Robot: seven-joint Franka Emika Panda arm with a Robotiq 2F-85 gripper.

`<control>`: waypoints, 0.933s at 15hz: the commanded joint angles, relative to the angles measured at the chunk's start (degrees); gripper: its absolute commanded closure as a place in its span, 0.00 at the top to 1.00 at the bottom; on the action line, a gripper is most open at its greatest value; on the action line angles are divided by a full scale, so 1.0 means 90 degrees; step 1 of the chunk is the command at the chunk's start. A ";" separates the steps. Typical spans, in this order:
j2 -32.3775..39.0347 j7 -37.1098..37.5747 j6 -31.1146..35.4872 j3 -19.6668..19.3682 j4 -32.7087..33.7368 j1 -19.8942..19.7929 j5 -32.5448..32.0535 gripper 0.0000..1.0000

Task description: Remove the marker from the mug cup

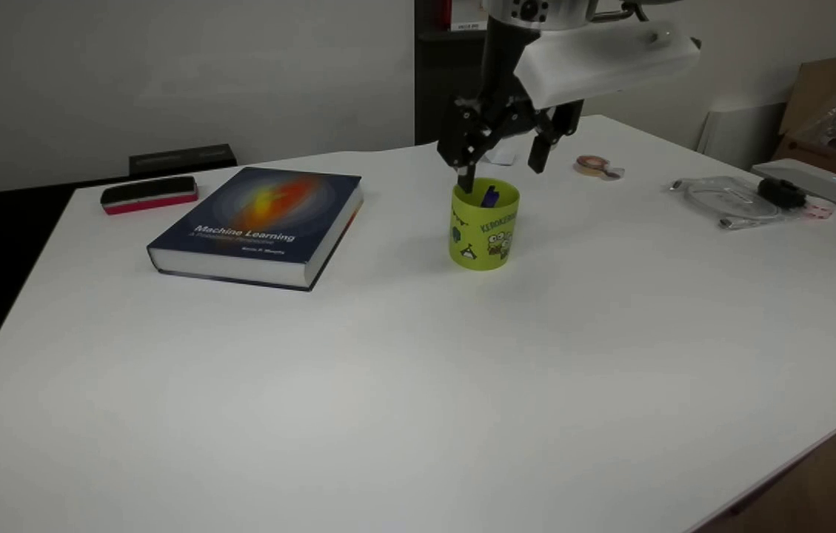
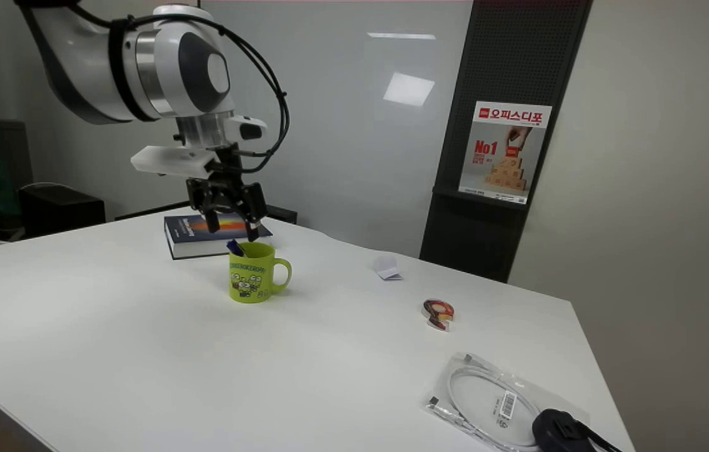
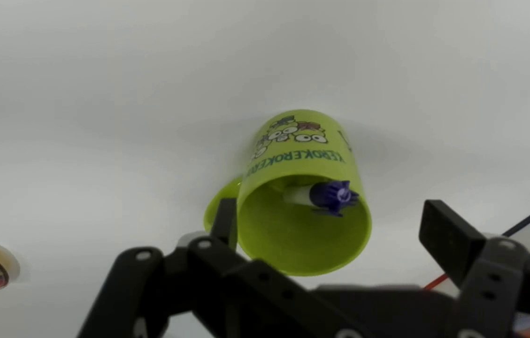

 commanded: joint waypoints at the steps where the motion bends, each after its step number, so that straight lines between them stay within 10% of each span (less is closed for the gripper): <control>1: 0.0231 0.0032 -0.0047 -0.0157 0.0243 0.0238 0.0231 0.74; 11: 0.0305 -0.0026 0.0038 -0.0283 0.0304 0.0397 0.0523 0.05; 14: 0.0252 -0.0047 0.0066 -0.0330 0.0257 0.0373 0.0540 0.05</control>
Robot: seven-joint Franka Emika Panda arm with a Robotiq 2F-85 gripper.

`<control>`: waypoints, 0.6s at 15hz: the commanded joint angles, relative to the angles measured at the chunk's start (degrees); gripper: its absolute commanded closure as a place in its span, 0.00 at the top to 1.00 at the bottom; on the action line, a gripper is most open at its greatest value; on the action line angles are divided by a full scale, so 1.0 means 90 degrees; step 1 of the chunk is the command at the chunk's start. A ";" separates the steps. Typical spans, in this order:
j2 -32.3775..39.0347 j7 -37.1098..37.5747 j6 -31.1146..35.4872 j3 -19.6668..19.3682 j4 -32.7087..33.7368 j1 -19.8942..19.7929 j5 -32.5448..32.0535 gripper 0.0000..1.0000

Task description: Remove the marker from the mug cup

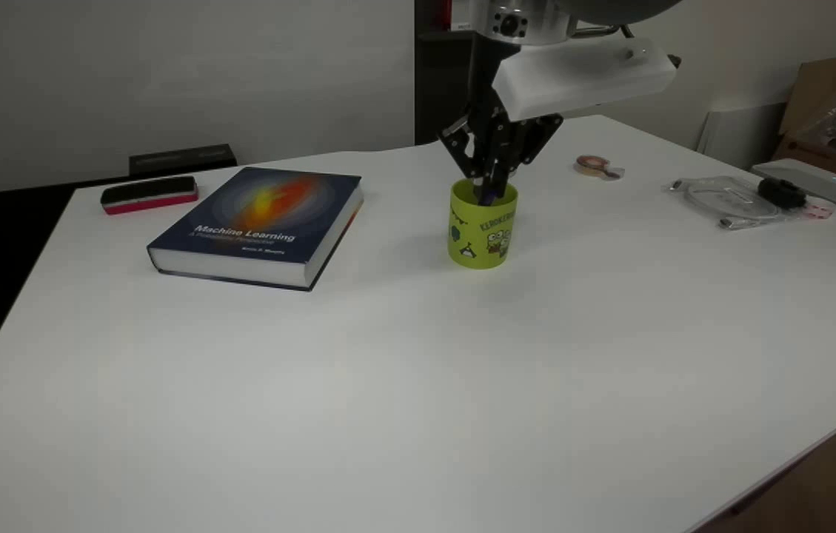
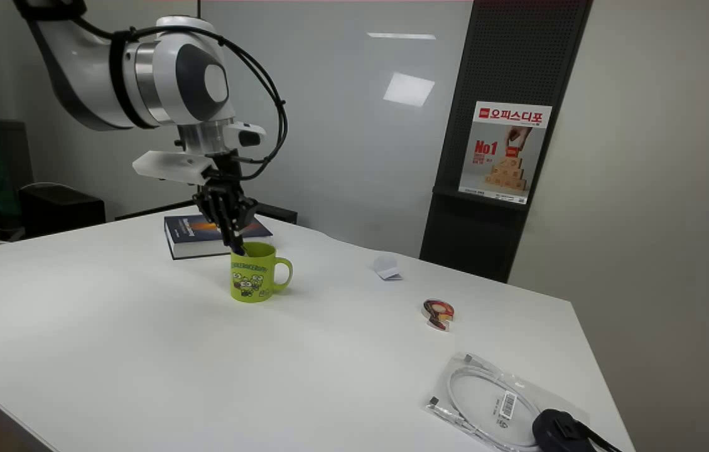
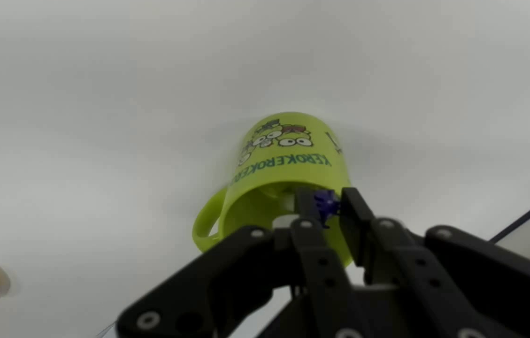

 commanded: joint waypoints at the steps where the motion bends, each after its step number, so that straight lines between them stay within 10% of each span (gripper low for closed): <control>1: -0.0042 -0.0036 0.0035 -0.0126 0.0026 0.0058 0.0116 0.05; 9: -0.0977 -0.0064 -0.0217 -0.0200 -0.0208 0.0119 -0.0084 0.05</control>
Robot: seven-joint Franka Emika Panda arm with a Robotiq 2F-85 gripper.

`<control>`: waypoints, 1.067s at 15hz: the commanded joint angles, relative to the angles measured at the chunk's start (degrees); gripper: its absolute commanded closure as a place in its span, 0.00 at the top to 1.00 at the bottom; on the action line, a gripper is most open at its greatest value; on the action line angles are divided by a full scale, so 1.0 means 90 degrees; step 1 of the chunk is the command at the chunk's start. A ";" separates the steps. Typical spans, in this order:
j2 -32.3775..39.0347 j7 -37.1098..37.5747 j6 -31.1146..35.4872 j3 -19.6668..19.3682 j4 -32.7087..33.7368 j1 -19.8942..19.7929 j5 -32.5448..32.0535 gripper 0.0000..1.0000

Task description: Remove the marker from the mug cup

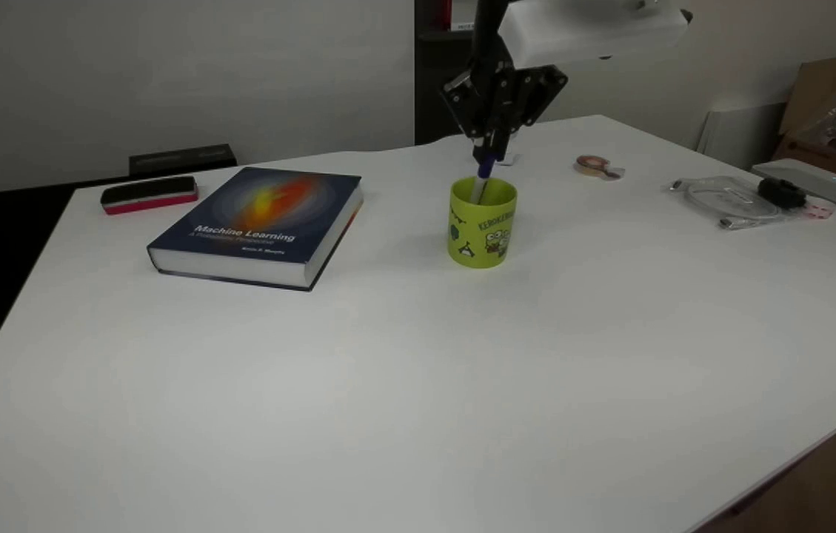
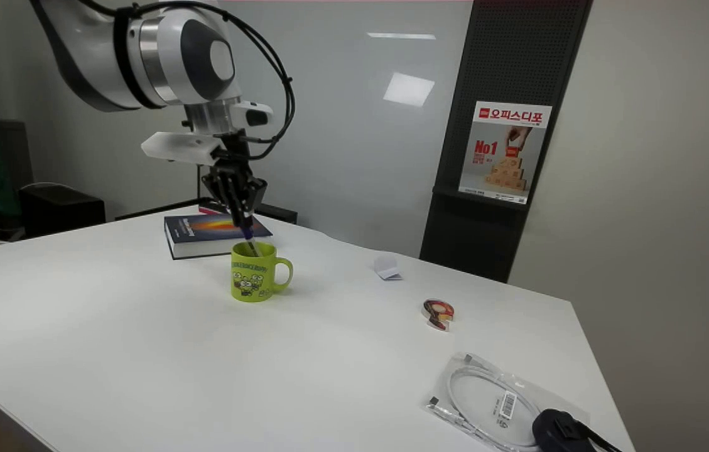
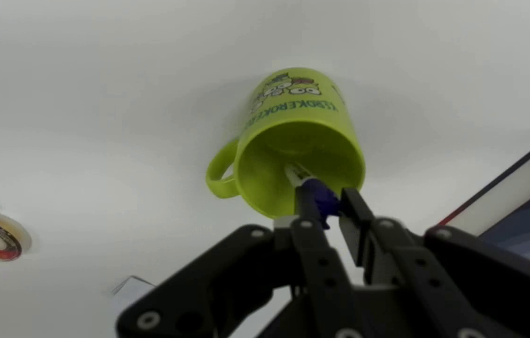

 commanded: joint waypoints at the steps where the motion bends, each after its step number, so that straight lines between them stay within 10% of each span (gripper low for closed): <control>1: -0.0767 -0.0167 -0.0351 0.0110 -0.0238 -0.0032 0.0074 0.05; 16: -0.2817 -0.0895 -0.1852 0.0981 -0.0689 -0.1340 0.0564 0.05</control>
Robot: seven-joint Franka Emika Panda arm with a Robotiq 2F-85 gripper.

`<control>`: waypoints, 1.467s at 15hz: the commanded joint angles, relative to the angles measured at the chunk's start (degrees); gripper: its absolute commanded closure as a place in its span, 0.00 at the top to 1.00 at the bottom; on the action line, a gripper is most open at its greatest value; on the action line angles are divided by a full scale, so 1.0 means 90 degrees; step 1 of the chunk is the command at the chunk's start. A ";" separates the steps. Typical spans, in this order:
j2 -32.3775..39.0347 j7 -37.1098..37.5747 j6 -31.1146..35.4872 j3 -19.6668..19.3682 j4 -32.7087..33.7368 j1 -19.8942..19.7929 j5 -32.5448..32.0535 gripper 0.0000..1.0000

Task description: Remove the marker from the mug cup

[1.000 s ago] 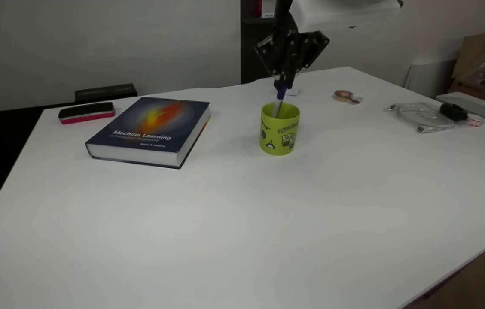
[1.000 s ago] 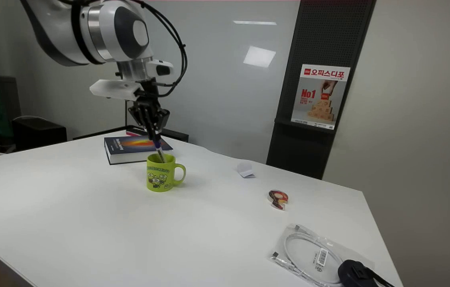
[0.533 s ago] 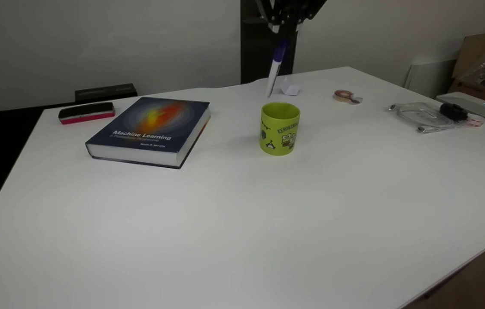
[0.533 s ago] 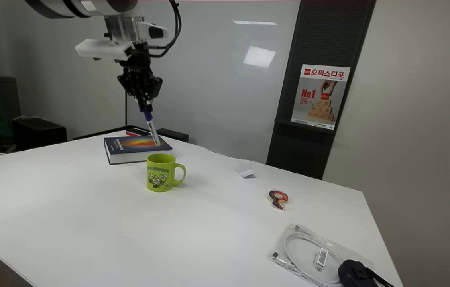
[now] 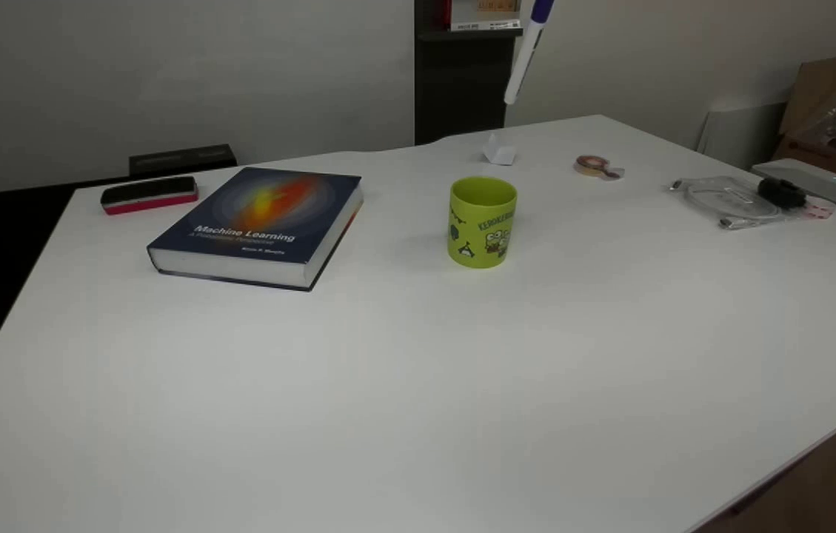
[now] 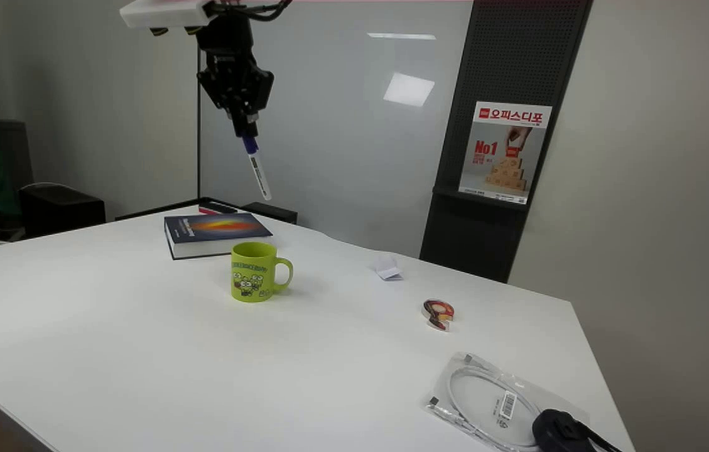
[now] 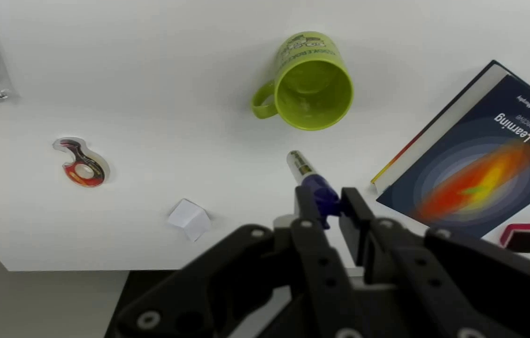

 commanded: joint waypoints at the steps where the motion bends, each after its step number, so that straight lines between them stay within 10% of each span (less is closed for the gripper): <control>1: -0.0031 -0.0308 -0.0173 0.0080 -0.0047 -0.0385 0.0261 0.05; 22: 0.3170 -0.2321 -0.3477 -0.0048 0.3096 -0.1521 0.3306 0.05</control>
